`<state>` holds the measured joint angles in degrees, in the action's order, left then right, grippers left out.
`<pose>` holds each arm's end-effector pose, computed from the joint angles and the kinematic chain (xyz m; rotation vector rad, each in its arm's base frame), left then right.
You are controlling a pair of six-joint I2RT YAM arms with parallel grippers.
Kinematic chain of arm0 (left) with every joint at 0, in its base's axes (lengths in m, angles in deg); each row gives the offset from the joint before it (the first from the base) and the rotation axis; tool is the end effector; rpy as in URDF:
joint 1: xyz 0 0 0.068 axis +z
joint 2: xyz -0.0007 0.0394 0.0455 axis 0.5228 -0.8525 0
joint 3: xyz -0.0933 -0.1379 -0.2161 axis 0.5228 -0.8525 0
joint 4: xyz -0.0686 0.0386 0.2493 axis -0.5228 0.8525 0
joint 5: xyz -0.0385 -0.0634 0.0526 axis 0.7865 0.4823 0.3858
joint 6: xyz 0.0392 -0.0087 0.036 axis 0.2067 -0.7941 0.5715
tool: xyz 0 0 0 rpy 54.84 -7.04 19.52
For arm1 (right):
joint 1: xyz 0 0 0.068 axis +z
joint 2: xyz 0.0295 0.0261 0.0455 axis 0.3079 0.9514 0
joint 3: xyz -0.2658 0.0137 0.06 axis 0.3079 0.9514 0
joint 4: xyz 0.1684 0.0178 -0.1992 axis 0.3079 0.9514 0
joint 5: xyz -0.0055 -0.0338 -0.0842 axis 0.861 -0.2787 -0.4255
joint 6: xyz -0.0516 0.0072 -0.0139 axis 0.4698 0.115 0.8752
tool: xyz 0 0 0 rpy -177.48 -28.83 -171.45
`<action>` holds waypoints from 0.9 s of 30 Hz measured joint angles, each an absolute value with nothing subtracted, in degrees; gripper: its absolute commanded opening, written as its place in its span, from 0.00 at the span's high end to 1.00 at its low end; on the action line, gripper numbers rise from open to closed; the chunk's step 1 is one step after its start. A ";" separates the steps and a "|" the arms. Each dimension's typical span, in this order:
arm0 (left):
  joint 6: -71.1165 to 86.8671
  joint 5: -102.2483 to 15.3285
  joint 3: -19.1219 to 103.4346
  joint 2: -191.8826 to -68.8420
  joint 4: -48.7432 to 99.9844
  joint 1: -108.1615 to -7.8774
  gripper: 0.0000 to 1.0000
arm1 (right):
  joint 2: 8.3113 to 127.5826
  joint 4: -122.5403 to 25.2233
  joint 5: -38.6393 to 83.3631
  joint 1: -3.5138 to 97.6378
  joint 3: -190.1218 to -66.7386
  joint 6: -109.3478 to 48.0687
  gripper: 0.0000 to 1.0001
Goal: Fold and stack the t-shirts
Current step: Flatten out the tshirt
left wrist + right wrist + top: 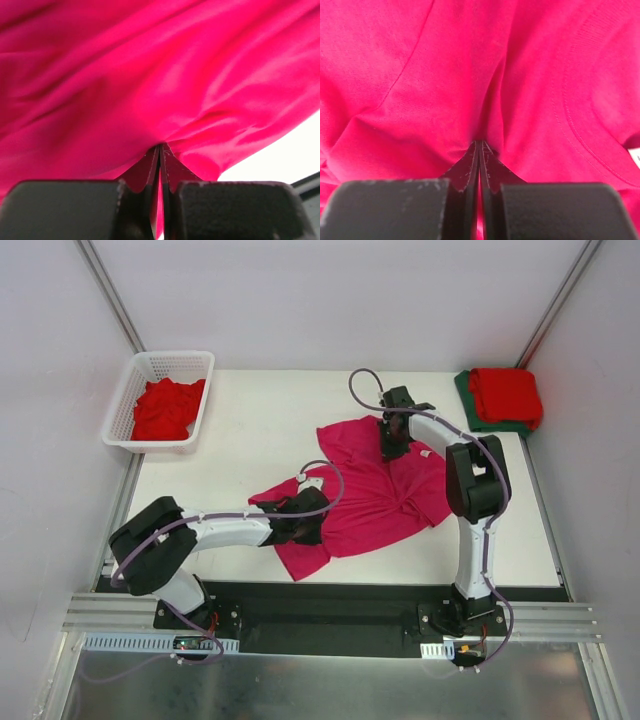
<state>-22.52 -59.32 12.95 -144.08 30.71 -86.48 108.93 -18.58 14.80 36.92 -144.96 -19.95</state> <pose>0.1764 -0.2433 0.1597 0.2222 2.5014 -0.5893 0.4315 0.1486 0.1717 -0.5219 2.5789 0.0926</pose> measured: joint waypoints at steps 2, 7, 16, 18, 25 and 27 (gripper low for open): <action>-22.57 -59.34 11.88 -142.57 31.58 -85.01 1.00 | 108.51 -18.49 13.95 36.94 -144.34 -20.16 0.99; -21.69 -59.49 10.08 -138.02 36.65 -78.98 1.00 | 106.11 -17.64 11.15 36.92 -140.91 -20.73 0.99; -15.90 -61.41 12.23 -134.70 43.04 -69.93 1.00 | 100.25 -16.92 9.29 36.92 -132.32 -22.76 0.99; -14.41 -61.46 12.99 -134.70 43.56 -68.60 1.00 | 98.57 -17.14 9.25 36.92 -129.90 -23.53 0.98; -10.59 -61.50 14.43 -134.70 44.57 -63.97 1.00 | 93.56 -16.94 9.11 37.25 -123.14 -25.65 0.98; -9.58 -61.85 14.87 -134.70 44.67 -63.49 1.00 | 92.51 -16.79 8.61 37.62 -121.87 -26.13 0.99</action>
<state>-9.58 -61.85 14.87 -134.70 44.67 -63.49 92.51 -16.79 8.61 37.62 -121.87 -26.13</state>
